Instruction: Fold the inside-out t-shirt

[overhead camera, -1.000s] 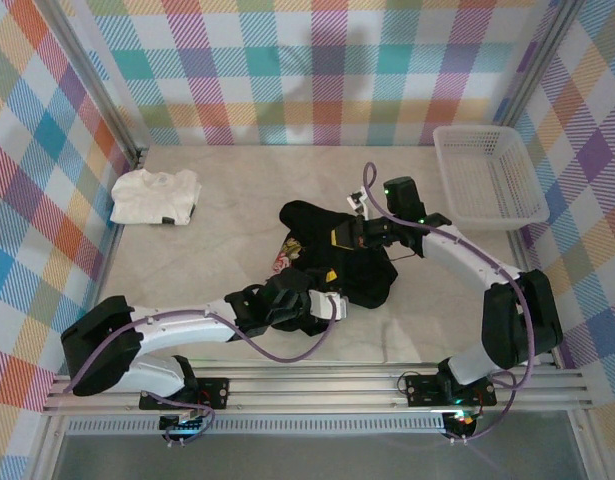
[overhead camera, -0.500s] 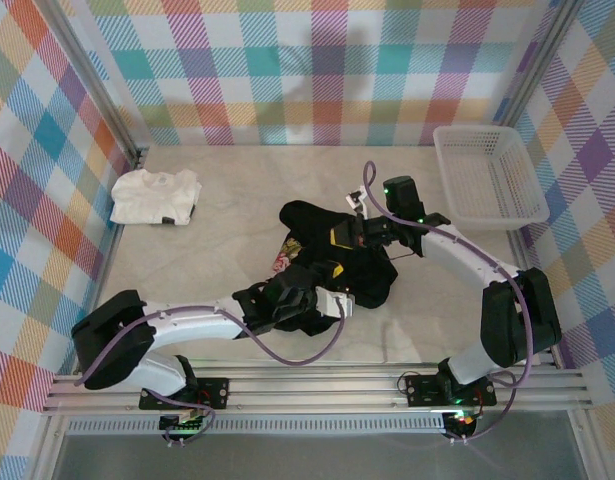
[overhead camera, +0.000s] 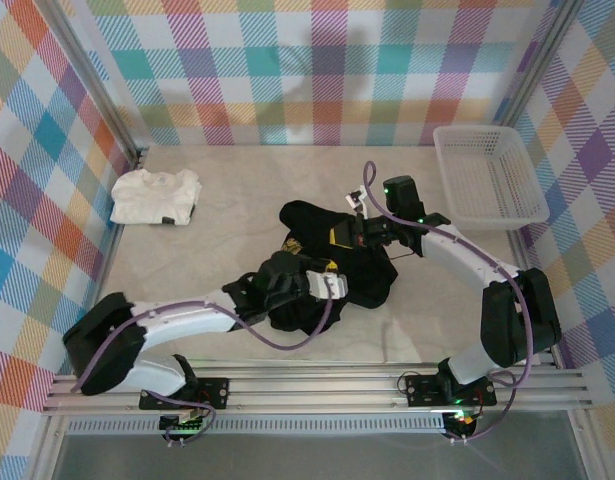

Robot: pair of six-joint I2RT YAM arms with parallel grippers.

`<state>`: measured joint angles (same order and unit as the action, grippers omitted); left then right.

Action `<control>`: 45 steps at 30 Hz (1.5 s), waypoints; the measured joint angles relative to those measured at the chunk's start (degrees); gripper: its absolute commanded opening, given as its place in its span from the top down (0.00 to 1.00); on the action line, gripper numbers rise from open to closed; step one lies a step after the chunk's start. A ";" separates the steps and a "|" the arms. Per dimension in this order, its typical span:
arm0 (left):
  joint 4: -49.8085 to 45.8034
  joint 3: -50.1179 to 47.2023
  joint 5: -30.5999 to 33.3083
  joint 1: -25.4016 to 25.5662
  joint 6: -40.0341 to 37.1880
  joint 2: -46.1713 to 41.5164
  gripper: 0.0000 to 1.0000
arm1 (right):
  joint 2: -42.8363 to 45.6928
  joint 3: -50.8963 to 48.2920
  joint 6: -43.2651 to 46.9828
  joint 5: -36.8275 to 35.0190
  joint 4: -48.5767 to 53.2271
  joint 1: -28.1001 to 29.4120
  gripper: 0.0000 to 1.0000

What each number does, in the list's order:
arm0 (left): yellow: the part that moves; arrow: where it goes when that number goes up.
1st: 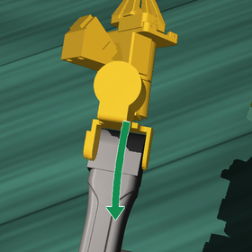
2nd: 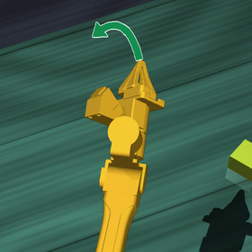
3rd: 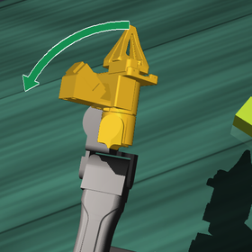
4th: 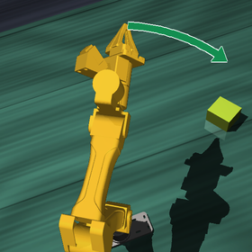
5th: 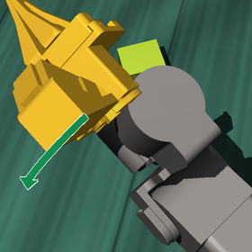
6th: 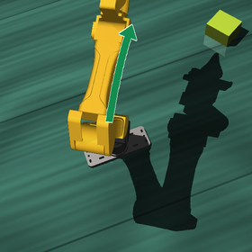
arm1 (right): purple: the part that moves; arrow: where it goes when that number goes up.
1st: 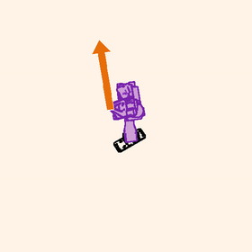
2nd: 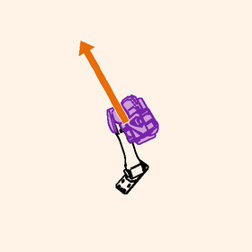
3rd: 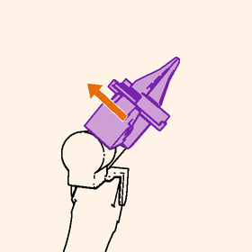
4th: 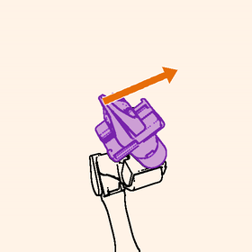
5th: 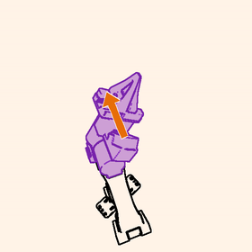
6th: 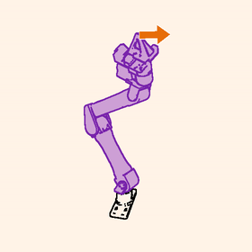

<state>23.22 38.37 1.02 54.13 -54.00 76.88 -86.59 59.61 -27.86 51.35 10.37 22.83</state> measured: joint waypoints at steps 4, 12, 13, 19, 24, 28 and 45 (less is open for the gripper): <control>1.49 -2.78 -3.67 -1.86 7.17 -8.57 1.00 | 0.04 0.15 0.02 -1.49 -0.02 0.00 1.00; -2.10 -5.22 -4.44 -2.95 14.03 -14.64 0.59 | 0.02 1.70 0.20 -3.37 0.35 0.02 0.87; -3.41 -5.18 -4.37 -2.95 14.49 -14.34 0.55 | -0.09 2.25 0.22 -3.52 0.37 0.02 0.87; -8.37 -4.48 -3.19 -3.41 16.74 -9.86 0.46 | -2.78 5.18 0.87 -4.20 0.31 0.02 0.87; -8.02 -4.48 -1.33 -6.47 18.43 -7.19 0.63 | -5.03 5.42 0.87 -4.20 0.20 0.20 0.90; -7.93 -4.48 -1.44 -9.55 20.17 -6.58 0.91 | -5.09 5.42 0.87 -4.20 -0.02 0.76 0.92; -11.76 -9.20 1.51 -13.68 43.04 -20.02 0.58 | -4.57 0.57 -7.43 -3.63 -9.75 5.01 0.96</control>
<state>11.46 29.17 2.52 40.45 -10.96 56.86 -91.15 60.18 -35.29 47.72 0.62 27.83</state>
